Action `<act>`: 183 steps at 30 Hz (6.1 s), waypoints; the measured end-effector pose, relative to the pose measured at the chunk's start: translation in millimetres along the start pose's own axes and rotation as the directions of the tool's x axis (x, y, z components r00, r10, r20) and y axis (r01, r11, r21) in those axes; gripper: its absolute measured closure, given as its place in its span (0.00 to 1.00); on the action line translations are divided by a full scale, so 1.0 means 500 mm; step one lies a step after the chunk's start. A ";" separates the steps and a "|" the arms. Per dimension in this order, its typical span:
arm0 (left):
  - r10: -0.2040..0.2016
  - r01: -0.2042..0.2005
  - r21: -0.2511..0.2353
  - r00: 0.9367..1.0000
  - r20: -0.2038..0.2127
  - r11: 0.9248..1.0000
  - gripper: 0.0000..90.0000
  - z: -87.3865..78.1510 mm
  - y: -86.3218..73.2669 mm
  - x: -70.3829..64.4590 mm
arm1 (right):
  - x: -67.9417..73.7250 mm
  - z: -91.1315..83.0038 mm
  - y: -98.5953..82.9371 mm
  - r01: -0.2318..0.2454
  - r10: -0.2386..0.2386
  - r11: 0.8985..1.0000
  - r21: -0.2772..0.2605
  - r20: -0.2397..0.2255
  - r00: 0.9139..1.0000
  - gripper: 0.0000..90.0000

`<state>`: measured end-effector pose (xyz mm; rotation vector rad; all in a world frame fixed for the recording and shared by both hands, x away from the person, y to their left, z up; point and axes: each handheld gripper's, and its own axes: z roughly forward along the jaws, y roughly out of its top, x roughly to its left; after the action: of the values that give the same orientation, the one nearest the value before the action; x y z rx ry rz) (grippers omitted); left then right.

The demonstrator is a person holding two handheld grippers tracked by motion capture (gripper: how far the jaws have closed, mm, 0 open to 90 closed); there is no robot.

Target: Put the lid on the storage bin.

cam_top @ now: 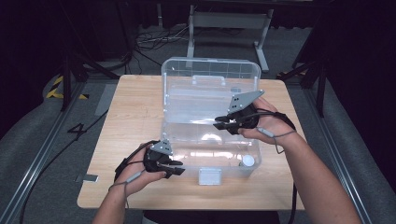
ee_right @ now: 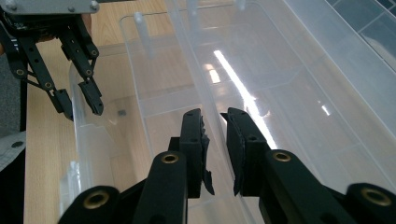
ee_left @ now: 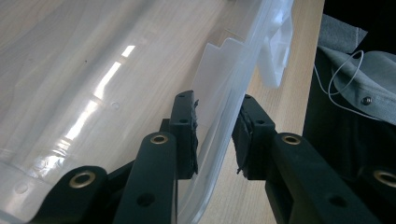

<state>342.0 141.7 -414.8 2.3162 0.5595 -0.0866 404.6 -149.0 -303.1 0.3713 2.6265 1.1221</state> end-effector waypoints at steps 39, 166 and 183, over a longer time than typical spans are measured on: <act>-0.008 0.008 0.000 1.000 0.004 1.000 0.80 0.000 0.001 0.001 | 0.048 -0.003 -0.020 0.029 -0.028 1.000 0.000 -0.037 0.999 0.83; -0.027 0.024 -0.114 0.999 -0.023 0.993 0.70 -0.101 0.002 -0.024 | 0.001 -0.173 -0.187 -0.331 0.455 0.810 -0.484 0.163 0.876 1.00; -0.047 0.041 -0.180 0.998 -0.030 0.983 0.80 -0.150 0.021 -0.030 | 0.013 -0.174 -0.194 -0.330 0.447 0.817 -0.473 0.157 0.881 1.00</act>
<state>325.5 180.8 -350.6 2.1338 0.6107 -0.0173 356.7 -269.5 -316.8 0.9237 2.0350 1.6152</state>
